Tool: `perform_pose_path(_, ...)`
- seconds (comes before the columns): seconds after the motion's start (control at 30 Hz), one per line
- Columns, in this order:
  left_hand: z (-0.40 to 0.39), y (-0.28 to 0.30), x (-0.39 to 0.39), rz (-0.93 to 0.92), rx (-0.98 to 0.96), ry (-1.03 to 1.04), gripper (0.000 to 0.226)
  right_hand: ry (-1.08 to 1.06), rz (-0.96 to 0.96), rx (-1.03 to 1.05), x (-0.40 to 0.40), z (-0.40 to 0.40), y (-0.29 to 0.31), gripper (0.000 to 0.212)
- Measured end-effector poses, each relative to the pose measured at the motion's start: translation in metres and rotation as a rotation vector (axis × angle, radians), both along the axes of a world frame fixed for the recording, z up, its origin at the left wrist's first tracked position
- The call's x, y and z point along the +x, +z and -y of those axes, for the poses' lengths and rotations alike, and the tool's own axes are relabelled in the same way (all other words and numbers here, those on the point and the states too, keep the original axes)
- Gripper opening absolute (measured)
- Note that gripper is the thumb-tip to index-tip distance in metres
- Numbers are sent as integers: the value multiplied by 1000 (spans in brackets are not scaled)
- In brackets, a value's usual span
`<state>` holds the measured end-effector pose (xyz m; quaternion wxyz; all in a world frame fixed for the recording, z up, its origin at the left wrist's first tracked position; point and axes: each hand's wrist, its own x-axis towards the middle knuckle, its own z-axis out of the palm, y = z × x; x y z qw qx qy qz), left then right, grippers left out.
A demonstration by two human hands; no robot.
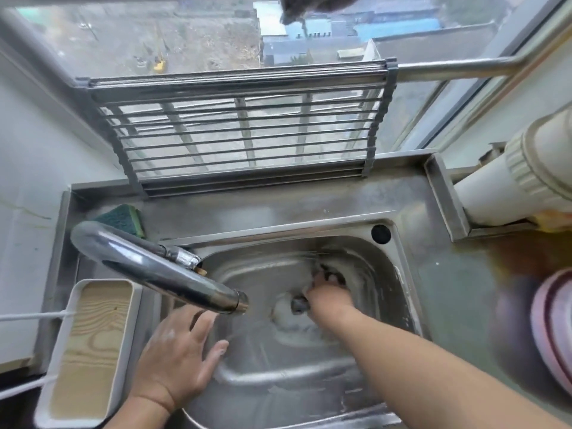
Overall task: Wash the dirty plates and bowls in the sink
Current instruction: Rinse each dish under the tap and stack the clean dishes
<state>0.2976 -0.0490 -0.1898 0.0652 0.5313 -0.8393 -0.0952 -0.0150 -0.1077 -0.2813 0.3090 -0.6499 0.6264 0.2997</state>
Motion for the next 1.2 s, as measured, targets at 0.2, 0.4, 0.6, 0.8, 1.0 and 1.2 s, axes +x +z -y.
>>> perform_pose_path(0.2,0,6,-4,4,8,41,47,245,81,378,11,-65,22,46)
perform_pose_path(0.4,-2,1,-1,23,11,16,52,197,295,304,111,-31,29,29)
perform_pose_path(0.6,-2,5,-3,-10,47,45,47,334,-56,407,47,3,40,42)
perform_pose_path(0.8,-1,0,3,21,69,34,56,736,239,-136,91,34,82,36)
perform_pose_path(1.0,0,1,0,1,71,40,61,1100,-148,-279,21,69,87,34)
perform_pose_path(1.2,1,10,-3,-14,98,46,51,773,-290,-14,-91,-23,117,33)
